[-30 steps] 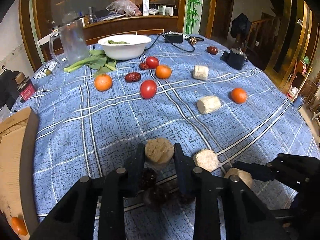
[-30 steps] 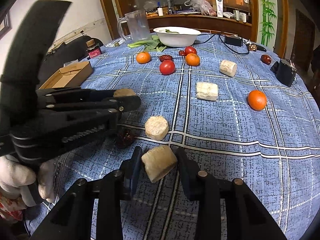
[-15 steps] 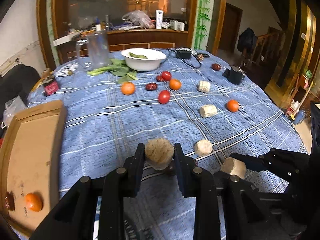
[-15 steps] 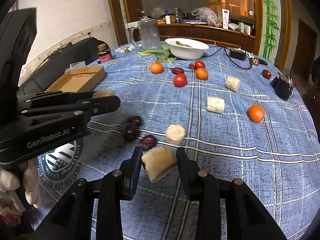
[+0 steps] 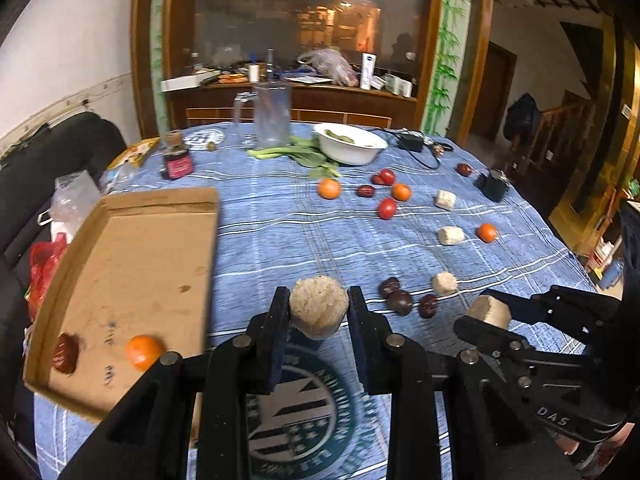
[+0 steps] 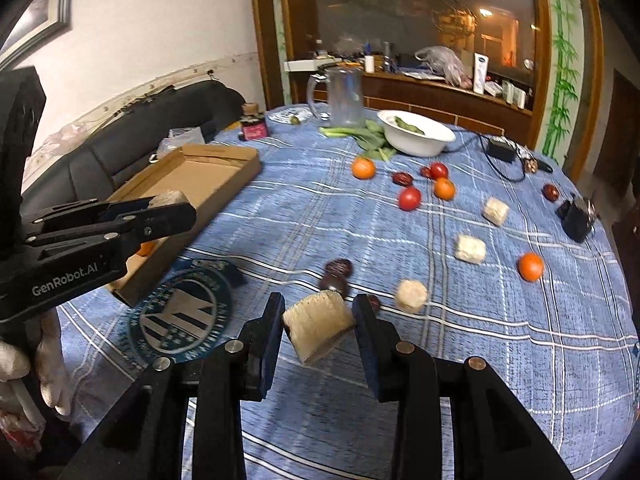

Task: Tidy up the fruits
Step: 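Carry both white cubes into the cardboard tray and open both tools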

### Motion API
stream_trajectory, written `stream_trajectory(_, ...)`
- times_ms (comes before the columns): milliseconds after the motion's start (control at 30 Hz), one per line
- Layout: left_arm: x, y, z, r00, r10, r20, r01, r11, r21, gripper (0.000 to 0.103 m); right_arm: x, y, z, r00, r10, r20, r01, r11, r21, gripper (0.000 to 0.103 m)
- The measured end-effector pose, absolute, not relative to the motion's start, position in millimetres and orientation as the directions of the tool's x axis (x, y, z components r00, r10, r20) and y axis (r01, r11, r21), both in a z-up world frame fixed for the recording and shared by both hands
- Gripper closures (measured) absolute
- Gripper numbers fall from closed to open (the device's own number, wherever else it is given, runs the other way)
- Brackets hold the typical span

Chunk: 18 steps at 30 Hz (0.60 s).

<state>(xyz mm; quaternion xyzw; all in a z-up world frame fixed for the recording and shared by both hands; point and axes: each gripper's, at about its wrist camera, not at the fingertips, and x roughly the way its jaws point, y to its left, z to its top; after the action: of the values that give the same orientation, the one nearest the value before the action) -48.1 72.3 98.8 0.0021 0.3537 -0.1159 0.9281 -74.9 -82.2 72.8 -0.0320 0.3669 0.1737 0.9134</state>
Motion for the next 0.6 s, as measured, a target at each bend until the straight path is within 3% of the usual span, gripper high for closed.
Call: stream_trajectory(600, -35.1, 203.4, 118.1, 0.766, 0.007, -0.643, -0.047, 0.998, -0.045, 0.075, -40.0, 28.2, 106.5, 0.61, 0.451, -0.652, -0.523, 0.847, 0.097, 0.065)
